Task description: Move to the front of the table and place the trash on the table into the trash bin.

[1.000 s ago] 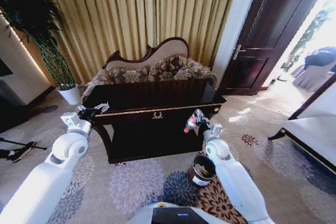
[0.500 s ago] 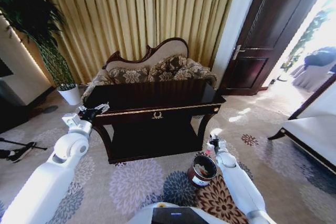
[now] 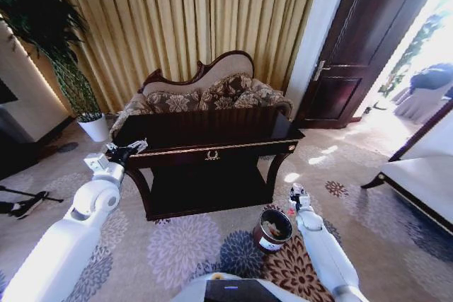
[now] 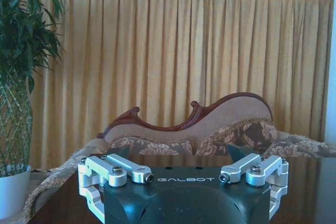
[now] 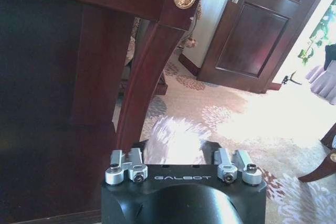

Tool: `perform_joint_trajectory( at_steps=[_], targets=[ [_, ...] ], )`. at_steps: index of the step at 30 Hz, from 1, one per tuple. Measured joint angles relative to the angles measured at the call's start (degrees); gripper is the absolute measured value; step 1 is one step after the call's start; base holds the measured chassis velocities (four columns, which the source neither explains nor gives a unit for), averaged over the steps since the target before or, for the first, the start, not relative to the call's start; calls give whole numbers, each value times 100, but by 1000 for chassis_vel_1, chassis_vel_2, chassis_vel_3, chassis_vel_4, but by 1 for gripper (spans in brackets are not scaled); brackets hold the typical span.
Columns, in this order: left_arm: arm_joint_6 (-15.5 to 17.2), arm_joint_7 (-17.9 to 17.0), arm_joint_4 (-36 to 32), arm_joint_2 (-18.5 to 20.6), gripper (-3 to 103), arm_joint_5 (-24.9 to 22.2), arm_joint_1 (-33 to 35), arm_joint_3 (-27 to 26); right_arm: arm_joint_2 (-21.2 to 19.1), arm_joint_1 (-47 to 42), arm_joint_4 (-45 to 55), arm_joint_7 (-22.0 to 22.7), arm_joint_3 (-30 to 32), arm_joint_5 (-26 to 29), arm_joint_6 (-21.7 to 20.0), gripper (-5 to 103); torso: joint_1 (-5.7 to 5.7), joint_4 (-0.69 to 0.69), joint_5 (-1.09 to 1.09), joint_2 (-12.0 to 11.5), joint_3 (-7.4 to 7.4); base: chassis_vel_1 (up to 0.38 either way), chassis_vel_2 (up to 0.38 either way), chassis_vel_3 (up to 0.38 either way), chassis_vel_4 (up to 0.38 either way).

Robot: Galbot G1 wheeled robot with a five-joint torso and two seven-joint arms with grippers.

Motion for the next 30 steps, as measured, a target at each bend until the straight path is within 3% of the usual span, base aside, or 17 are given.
perform_joint_trajectory(
  at_steps=[3,5,7,8,10,11,20,22,30],
  targets=[
    [-1,2,0,-1,100,1,-12,11,25,-3,15,5,3,-31,-2,59,0,0,0,0,0,0,0,0,0],
    [0,2,-10,0,100,1,-19,23,60,-2,68,24,-5,-10,-44,75,0,2,-1,0,0,0,0,0,0],
    [0,1,-13,3,100,1,-22,24,70,3,90,37,-13,19,-81,75,0,1,0,0,0,0,0,0,0],
    [0,0,-13,13,100,-2,-28,24,83,9,121,57,-27,54,-109,85,0,2,-1,0,0,0,0,0,0],
    [1,-1,-12,22,100,-4,-33,24,89,15,136,68,-37,62,-116,85,0,2,0,0,0,0,0,0,0],
    [2,-2,-3,34,100,-7,-43,24,102,29,159,94,-53,72,-123,95,0,2,0,0,0,0,0,0,0],
    [5,-14,34,38,100,-12,-79,28,101,-59,675,173,-168,431,71,100,0,1,0,0,0,0,0,0,0],
    [-52,-22,72,12,100,-10,-108,84,81,-203,1455,165,-341,1112,200,100,0,0,0,0,0,0,0,0,0],
    [-233,-15,17,-35,100,-1,-92,100,-43,-148,3678,449,-976,2376,-27,100,0,2,-3,0,0,0,0,0,0]
  ],
)
